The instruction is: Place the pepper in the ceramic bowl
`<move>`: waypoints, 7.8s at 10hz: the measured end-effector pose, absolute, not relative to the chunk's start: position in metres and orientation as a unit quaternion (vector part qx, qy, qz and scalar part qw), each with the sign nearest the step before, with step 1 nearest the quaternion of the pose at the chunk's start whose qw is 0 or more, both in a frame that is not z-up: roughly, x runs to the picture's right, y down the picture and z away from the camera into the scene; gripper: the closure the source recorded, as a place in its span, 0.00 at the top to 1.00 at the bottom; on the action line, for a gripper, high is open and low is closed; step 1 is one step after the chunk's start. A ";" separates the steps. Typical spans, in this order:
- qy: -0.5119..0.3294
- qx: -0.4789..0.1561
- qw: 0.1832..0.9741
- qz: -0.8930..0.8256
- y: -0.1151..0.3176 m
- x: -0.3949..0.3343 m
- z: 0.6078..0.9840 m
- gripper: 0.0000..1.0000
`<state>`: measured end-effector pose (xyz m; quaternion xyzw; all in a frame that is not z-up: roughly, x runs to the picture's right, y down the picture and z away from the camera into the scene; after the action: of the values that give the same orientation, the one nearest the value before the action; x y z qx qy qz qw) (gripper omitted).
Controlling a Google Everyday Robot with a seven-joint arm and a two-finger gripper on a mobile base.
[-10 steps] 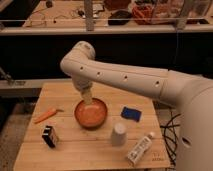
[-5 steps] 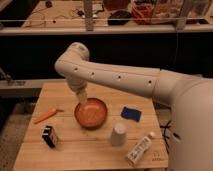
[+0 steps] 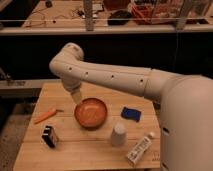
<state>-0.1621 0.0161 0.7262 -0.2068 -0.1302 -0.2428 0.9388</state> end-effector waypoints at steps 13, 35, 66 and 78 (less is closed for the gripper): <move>-0.184 -0.219 0.915 -0.285 0.037 -0.225 0.779 0.80; -0.224 -0.255 0.884 -0.321 0.081 -0.295 0.845 0.80; -0.264 -0.295 0.872 -0.289 0.124 -0.317 0.897 0.38; -0.264 -0.277 0.883 -0.271 0.072 -0.268 0.857 0.04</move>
<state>-0.2682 0.0716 0.8572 -0.2774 -0.2638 -0.2708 0.8832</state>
